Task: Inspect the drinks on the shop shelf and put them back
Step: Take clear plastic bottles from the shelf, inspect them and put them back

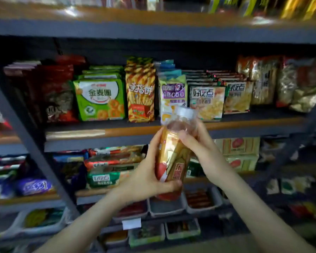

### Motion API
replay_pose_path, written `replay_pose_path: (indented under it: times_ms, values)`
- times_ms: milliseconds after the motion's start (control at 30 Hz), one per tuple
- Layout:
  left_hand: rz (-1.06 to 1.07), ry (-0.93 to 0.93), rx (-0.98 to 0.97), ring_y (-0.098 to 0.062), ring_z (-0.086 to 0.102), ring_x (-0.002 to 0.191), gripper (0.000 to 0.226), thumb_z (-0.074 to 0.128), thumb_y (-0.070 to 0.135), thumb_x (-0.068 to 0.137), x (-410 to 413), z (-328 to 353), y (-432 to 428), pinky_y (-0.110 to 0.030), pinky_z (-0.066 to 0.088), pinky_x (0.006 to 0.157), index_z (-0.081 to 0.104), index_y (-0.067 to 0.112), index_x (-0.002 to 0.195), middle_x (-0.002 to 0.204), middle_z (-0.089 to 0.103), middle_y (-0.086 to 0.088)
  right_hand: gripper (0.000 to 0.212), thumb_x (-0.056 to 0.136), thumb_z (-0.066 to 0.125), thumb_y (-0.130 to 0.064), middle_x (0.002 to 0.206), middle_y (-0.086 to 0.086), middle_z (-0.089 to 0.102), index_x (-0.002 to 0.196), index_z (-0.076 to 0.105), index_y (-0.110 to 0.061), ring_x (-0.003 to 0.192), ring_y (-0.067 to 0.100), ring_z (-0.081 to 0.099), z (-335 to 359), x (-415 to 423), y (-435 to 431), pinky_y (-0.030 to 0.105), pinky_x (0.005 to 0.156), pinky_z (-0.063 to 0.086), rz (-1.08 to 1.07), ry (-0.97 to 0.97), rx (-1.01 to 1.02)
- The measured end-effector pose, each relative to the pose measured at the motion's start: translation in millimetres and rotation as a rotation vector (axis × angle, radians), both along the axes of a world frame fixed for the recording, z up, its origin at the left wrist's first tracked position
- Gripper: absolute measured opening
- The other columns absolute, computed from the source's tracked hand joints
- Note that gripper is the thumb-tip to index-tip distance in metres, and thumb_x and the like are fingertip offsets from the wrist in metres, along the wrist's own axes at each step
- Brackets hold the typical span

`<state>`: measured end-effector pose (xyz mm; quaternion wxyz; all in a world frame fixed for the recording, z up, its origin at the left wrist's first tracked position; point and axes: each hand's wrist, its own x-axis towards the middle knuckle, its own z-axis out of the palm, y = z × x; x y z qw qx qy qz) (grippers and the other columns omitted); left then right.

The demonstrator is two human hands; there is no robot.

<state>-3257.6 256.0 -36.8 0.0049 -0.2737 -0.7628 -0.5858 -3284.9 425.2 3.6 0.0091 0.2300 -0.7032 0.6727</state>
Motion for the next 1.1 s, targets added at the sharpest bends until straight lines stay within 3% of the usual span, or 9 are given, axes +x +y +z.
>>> replay_pose_path:
  times_ms: [100, 333, 433, 500, 633, 767, 867, 967, 1100]
  values:
    - [-0.040, -0.255, 0.110, -0.005, 0.062, 0.109, 0.108, 0.074, -0.006, 0.078, 14, -30, 7, -0.021, 0.051, 0.083, 0.006, 0.053, 0.138, 0.134, 0.045, 0.009, 0.041, 0.084, 0.064, -0.043, 0.109, -0.010, 0.069, 0.120, 0.057, -0.026, 0.105, 0.010, 0.064, -32, 2, 5, 0.025, 0.084, 0.049, -0.016, -0.227, -0.037]
    - [-0.042, -0.612, 0.313, -0.019, 0.061, 0.115, 0.102, 0.077, 0.021, 0.067, 30, -59, 15, -0.033, 0.052, 0.086, 0.016, 0.062, 0.136, 0.134, 0.051, 0.003, 0.047, 0.083, 0.055, -0.041, 0.122, 0.013, 0.065, 0.121, 0.061, -0.013, 0.113, 0.027, 0.062, -67, -2, 11, 0.050, 0.103, 0.045, 0.033, -0.547, -0.157]
    - [0.014, -0.730, 0.439, -0.023, 0.068, 0.099, 0.095, 0.078, 0.020, 0.060, 33, -58, 14, -0.035, 0.055, 0.076, 0.027, 0.063, 0.128, 0.123, 0.060, -0.004, 0.042, 0.093, 0.050, -0.033, 0.133, 0.002, 0.057, 0.134, 0.049, -0.023, 0.125, 0.018, 0.053, -76, -7, 9, 0.036, 0.104, 0.045, 0.088, -0.405, -0.021]
    - [0.082, -0.825, 0.536, -0.027, 0.069, 0.098, 0.092, 0.079, 0.026, 0.055, 33, -60, 11, -0.041, 0.056, 0.075, 0.036, 0.056, 0.130, 0.118, 0.066, -0.007, 0.043, 0.101, 0.046, -0.024, 0.143, -0.019, 0.040, 0.137, 0.035, -0.044, 0.133, -0.002, 0.037, -79, -8, 11, 0.020, 0.105, 0.036, 0.057, -0.089, 0.213]
    - [0.162, -1.026, 0.648, -0.034, 0.068, 0.094, 0.091, 0.093, 0.043, 0.030, 33, -57, 1, -0.049, 0.052, 0.087, 0.070, 0.015, 0.113, 0.111, 0.069, -0.020, 0.082, 0.088, 0.044, 0.011, 0.155, -0.025, 0.013, 0.145, 0.026, -0.045, 0.147, 0.004, 0.005, -98, -13, 20, 0.028, 0.119, 0.010, 0.294, 0.439, 0.636]
    - [0.170, -1.108, 0.547, -0.032, 0.072, 0.080, 0.076, 0.083, 0.058, 0.050, 38, -43, -8, -0.043, 0.058, 0.063, 0.067, 0.012, 0.109, 0.096, 0.072, -0.020, 0.093, 0.078, 0.081, -0.019, 0.153, -0.020, 0.017, 0.145, 0.019, -0.038, 0.146, 0.001, 0.006, -114, -10, 5, 0.036, 0.119, 0.013, 0.317, 0.512, 0.726]
    - [0.141, -1.065, 0.260, -0.026, 0.071, 0.061, 0.093, 0.029, 0.086, 0.074, 31, -47, -18, -0.037, 0.060, 0.057, 0.073, 0.005, 0.084, 0.073, 0.071, -0.018, 0.082, 0.071, 0.085, -0.031, 0.133, -0.022, 0.040, 0.136, 0.035, -0.031, 0.130, -0.005, 0.033, -114, -5, -1, 0.015, 0.106, 0.032, 0.233, 0.372, 0.610]
    - [0.318, -0.879, -0.028, -0.016, 0.068, 0.055, 0.093, 0.015, 0.083, 0.078, 30, -47, -23, -0.033, 0.060, 0.067, 0.073, 0.013, 0.059, 0.062, 0.070, -0.008, 0.080, 0.061, 0.090, -0.035, 0.117, -0.026, 0.055, 0.127, 0.046, -0.036, 0.108, -0.011, 0.053, -107, 3, -5, 0.005, 0.088, 0.040, 0.146, 0.079, 0.479]
    - [0.481, -0.298, -0.390, -0.011, 0.064, 0.058, 0.041, 0.037, 0.036, 0.103, 40, -50, -29, -0.026, 0.053, 0.059, 0.066, 0.008, 0.109, 0.071, 0.069, 0.003, 0.058, 0.059, 0.090, -0.033, 0.100, -0.011, 0.072, 0.109, 0.061, -0.030, 0.096, 0.001, 0.066, -94, -3, -9, 0.028, 0.092, 0.052, 0.204, -0.246, 0.300]
